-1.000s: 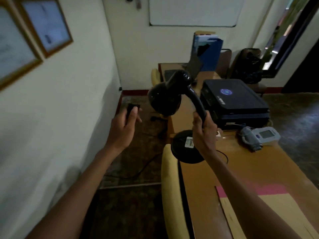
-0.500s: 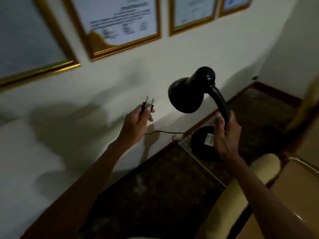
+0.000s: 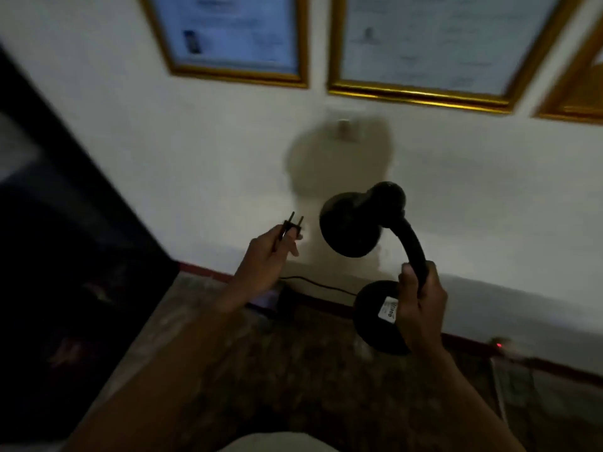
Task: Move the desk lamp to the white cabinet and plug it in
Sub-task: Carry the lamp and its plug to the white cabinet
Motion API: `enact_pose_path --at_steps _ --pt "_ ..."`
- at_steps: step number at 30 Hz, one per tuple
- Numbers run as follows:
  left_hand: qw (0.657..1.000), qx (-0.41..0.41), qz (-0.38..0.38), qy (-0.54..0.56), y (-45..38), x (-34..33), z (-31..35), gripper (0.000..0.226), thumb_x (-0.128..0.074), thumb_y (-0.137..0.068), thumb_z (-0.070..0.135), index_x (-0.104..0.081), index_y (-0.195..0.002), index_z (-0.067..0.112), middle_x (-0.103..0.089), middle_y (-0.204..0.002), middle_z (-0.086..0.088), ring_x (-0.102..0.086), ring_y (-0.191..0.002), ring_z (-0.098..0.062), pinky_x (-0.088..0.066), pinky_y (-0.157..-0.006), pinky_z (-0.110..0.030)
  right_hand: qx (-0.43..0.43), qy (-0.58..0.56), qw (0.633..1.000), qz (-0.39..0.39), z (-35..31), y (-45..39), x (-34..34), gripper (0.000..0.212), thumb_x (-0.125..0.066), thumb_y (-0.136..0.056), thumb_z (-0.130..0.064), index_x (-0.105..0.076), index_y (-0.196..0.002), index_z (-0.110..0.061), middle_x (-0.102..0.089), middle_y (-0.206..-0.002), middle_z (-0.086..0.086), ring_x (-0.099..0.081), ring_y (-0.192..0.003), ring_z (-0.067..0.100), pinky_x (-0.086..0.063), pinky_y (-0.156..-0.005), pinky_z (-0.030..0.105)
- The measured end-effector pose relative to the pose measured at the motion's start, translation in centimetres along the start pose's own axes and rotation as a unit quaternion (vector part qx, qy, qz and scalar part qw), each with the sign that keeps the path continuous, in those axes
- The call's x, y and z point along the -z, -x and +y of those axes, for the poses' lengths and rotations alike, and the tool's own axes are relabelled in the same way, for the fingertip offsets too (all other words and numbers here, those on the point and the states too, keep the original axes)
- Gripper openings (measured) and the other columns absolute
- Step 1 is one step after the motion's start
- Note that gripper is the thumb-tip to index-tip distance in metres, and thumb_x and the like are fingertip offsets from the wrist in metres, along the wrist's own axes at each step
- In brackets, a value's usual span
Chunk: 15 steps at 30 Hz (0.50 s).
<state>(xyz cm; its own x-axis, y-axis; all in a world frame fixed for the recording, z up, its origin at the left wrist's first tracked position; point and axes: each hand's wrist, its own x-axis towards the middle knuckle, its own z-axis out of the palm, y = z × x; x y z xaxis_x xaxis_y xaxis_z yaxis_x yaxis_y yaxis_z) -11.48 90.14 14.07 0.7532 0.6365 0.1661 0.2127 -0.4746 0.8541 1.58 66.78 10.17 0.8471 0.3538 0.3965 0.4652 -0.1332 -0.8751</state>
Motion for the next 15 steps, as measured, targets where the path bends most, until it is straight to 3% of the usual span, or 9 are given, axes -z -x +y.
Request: enact_pose_path --at_steps 3,6,9,11,15 --pt "0.997 0.039 0.071 0.007 1.4 6.0 -3.0 0.027 -0.045 -0.104 0.040 -0.069 -0.099 0.028 -0.069 -0.075 0.008 -0.058 -0.063 -0.020 -0.047 -0.063 -0.034 0.006 -0.034 0.997 -0.069 -1.4 -0.7 -7.1 0.029 -0.044 -0.097 -0.044 -0.049 -0.094 -0.016 -0.042 -0.056 -0.004 -0.048 -0.042 0.003 -0.033 -0.037 0.013" --pt "0.990 0.063 0.123 0.014 2.6 11.9 -5.7 0.029 -0.046 -0.104 0.039 -0.069 -0.102 0.022 -0.069 -0.078 0.003 -0.065 -0.074 -0.033 -0.053 -0.072 -0.042 0.023 -0.050 0.990 -0.131 -3.5 -1.1 -14.3 0.020 -0.048 -0.100 -0.029 -0.050 -0.091 -0.010 -0.045 -0.056 -0.004 -0.051 -0.044 0.000 -0.032 -0.040 0.008" --pt "0.977 0.091 0.190 0.019 4.8 17.4 -8.1 0.025 -0.048 -0.103 0.040 -0.068 -0.097 0.027 -0.068 -0.080 0.005 -0.064 -0.075 -0.012 -0.051 -0.078 -0.032 0.032 -0.067 0.981 -0.181 -6.3 -0.7 -21.0 0.016 -0.047 -0.099 -0.028 -0.052 -0.094 -0.013 -0.049 -0.056 -0.003 -0.053 -0.046 0.005 -0.034 -0.039 0.010" --pt "0.965 0.115 0.236 0.012 6.7 20.6 -9.6 0.026 -0.047 -0.102 0.044 -0.066 -0.090 0.031 -0.068 -0.082 0.005 -0.064 -0.081 -0.009 -0.050 -0.082 -0.030 0.036 -0.089 0.971 -0.219 -8.2 -0.1 -24.9 0.017 -0.046 -0.103 -0.029 -0.052 -0.094 -0.016 -0.050 -0.055 -0.004 -0.052 -0.043 0.004 -0.037 -0.037 0.014" --pt "0.934 0.140 0.328 -0.028 11.2 26.6 -12.2 0.038 -0.044 -0.100 0.053 -0.065 -0.088 0.024 -0.069 -0.081 0.006 -0.065 -0.077 -0.001 -0.048 -0.072 -0.017 0.074 -0.142 0.940 -0.300 -12.5 1.4 -32.4 0.025 -0.045 -0.102 -0.046 -0.052 -0.091 -0.024 -0.045 -0.055 0.003 -0.045 -0.041 0.007 -0.036 -0.037 0.034"
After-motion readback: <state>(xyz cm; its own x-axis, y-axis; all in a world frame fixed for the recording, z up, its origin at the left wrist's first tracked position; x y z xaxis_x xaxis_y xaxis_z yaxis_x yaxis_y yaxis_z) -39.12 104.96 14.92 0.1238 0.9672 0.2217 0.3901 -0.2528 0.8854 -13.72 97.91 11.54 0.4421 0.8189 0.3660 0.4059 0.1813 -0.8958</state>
